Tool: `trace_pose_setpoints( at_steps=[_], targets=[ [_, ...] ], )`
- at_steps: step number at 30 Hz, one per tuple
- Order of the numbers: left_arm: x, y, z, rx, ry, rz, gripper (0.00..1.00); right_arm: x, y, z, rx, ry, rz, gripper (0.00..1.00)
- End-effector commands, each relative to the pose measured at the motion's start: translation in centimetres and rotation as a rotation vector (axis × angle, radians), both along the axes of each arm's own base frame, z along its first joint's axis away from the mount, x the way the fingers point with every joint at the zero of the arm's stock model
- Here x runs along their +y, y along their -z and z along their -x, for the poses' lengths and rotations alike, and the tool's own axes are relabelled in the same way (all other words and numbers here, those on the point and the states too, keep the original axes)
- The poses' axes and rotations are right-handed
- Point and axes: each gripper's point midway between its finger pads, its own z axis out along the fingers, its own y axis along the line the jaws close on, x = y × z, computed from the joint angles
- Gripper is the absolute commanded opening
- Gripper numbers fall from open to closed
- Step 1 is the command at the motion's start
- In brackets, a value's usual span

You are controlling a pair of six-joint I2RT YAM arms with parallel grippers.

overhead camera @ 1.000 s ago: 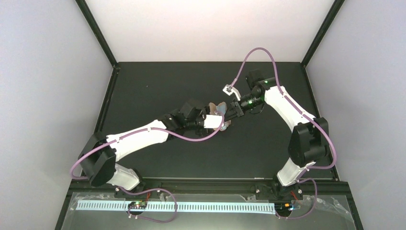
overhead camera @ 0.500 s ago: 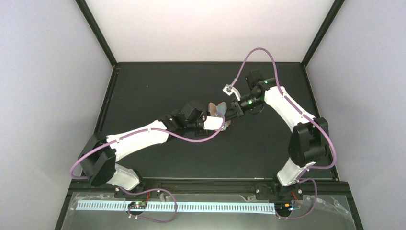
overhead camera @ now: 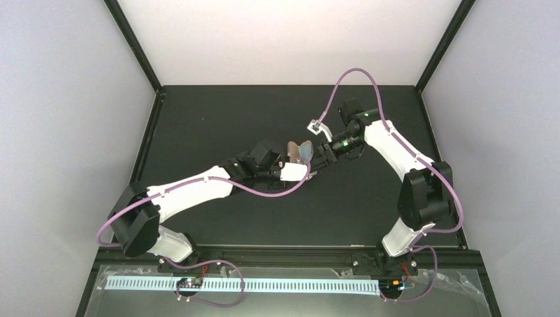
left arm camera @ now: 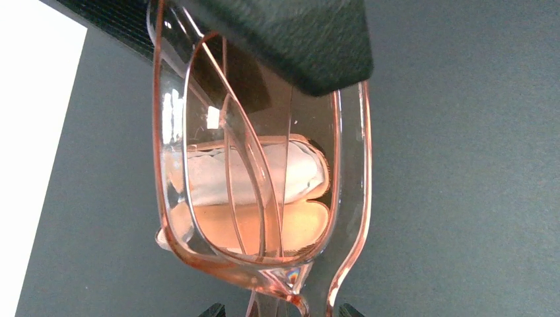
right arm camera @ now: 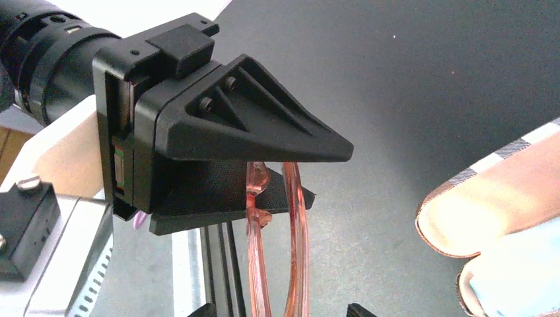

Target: Organize the sunglasses

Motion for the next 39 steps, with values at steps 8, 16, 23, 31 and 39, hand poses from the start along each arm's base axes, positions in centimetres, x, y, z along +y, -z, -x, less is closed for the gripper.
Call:
trace_pose_setpoints(
  at_steps=[8,16,23,31,39],
  targets=[
    [0.8,-0.4,2.4,-0.041,0.180,-0.086,0.29,-1.3,0.1,-0.4,-0.121,0.025,0.084,0.63],
    [2.7,1.3,2.6,-0.043,0.164,-0.182,0.29,-3.8,3.7,-9.1,-0.254,0.390,0.309,0.66],
    [3.7,1.0,2.8,-0.061,0.136,-0.177,0.29,-3.6,7.7,-11.7,-0.176,0.467,0.353,0.66],
    [3.8,1.5,3.3,-0.041,0.140,-0.167,0.29,-3.0,11.1,-12.7,-0.096,0.469,0.374,0.62],
    [3.4,1.3,3.6,-0.013,0.141,-0.132,0.29,-2.4,12.3,-12.0,-0.044,0.437,0.349,0.54]
  ],
)
